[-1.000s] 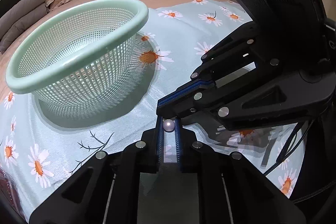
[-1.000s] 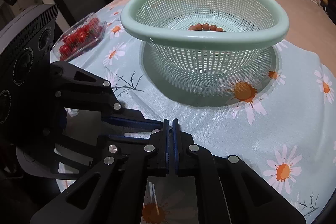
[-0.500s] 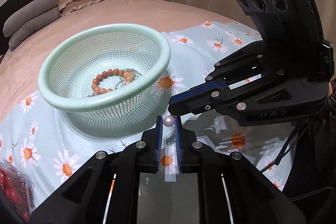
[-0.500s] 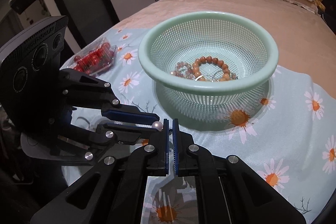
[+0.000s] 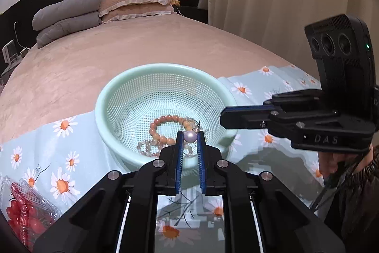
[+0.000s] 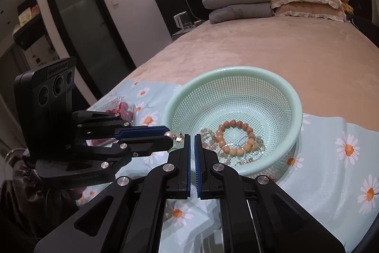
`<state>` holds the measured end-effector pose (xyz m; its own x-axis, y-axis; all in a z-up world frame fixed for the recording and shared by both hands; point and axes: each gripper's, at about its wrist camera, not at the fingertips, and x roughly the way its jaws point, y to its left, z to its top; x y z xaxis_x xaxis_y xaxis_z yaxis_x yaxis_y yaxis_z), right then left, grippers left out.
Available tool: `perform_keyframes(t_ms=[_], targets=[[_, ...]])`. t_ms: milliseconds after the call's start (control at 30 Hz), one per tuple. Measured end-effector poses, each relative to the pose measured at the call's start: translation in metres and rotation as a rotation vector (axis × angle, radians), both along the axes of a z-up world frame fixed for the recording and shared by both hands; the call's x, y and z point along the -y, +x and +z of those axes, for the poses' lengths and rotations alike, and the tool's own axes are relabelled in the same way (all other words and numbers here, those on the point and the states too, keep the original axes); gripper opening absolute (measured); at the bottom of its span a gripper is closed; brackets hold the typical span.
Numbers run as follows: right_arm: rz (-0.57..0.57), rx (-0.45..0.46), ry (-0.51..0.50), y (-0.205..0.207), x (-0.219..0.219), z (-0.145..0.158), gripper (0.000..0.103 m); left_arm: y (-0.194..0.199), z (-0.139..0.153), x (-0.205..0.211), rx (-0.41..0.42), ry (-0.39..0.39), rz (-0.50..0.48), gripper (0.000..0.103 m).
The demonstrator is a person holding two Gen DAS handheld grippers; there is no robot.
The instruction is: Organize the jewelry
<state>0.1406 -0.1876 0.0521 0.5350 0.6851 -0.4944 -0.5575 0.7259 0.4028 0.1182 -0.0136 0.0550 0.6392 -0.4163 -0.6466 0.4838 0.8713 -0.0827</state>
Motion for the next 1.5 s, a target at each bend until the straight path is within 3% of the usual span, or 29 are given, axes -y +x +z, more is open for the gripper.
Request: perform_keyframes(t_ms=[133, 200, 233, 267, 300, 333, 367, 400, 433, 533, 667, 800, 967, 1100, 1267, 1500], targets=[[-0.032, -0.007, -0.003, 0.003, 0.001, -0.005, 0.003, 0.017, -0.002, 0.001, -0.03, -0.049, 0.032, 0.012], [-0.077, 0.0, -0.005, 0.006, 0.003, -0.007, 0.007, 0.018, -0.007, 0.004, -0.046, -0.028, 0.045, 0.013], [-0.092, -0.001, 0.001, 0.007, 0.005, -0.008, 0.008, 0.02, -0.009, 0.006, -0.066, -0.003, 0.059, 0.033], [-0.113, -0.005, 0.006, 0.008, 0.008, -0.008, 0.009, 0.021, -0.011, 0.005, -0.073, 0.014, 0.083, 0.064], [-0.153, 0.008, 0.002, 0.008, 0.012, -0.008, 0.013, 0.019, -0.011, 0.002, -0.056, 0.018, 0.115, 0.076], [-0.198, 0.027, -0.002, 0.007, 0.016, -0.006, 0.031, 0.016, -0.009, -0.002, -0.026, 0.018, 0.147, 0.084], [-0.247, 0.038, -0.003, 0.007, 0.022, -0.006, 0.053, 0.014, -0.006, -0.005, -0.006, 0.015, 0.163, 0.086], [-0.284, 0.046, 0.008, 0.006, 0.028, -0.005, 0.055, 0.016, -0.004, -0.008, -0.004, 0.014, 0.174, 0.089], [-0.311, 0.05, 0.03, 0.005, 0.035, -0.004, 0.056, 0.016, -0.001, -0.012, -0.001, 0.015, 0.197, 0.099], [-0.369, 0.031, 0.071, 0.004, 0.05, -0.005, 0.068, 0.014, 0.002, -0.023, 0.024, 0.004, 0.272, 0.097], [-0.414, 0.051, -0.021, -0.002, 0.053, -0.006, 0.086, 0.018, -0.003, -0.032, -0.024, -0.022, 0.296, 0.097], [-0.45, 0.058, -0.121, -0.004, 0.05, -0.009, 0.088, 0.012, -0.004, -0.033, -0.014, 0.011, 0.313, 0.097], [-0.455, 0.042, -0.156, -0.008, 0.05, -0.013, 0.091, -0.002, -0.006, -0.035, 0.029, 0.076, 0.318, 0.097], [-0.468, 0.058, -0.203, -0.016, 0.047, -0.015, 0.093, -0.02, -0.011, -0.039, 0.028, 0.102, 0.377, 0.097], [-0.483, 0.097, -0.335, -0.03, 0.038, -0.025, 0.094, -0.042, -0.019, -0.035, 0.04, 0.146, 0.348, 0.097], [-0.48, 0.077, -0.392, -0.058, 0.037, -0.039, 0.095, -0.067, -0.03, -0.037, 0.048, 0.189, 0.401, 0.097]])
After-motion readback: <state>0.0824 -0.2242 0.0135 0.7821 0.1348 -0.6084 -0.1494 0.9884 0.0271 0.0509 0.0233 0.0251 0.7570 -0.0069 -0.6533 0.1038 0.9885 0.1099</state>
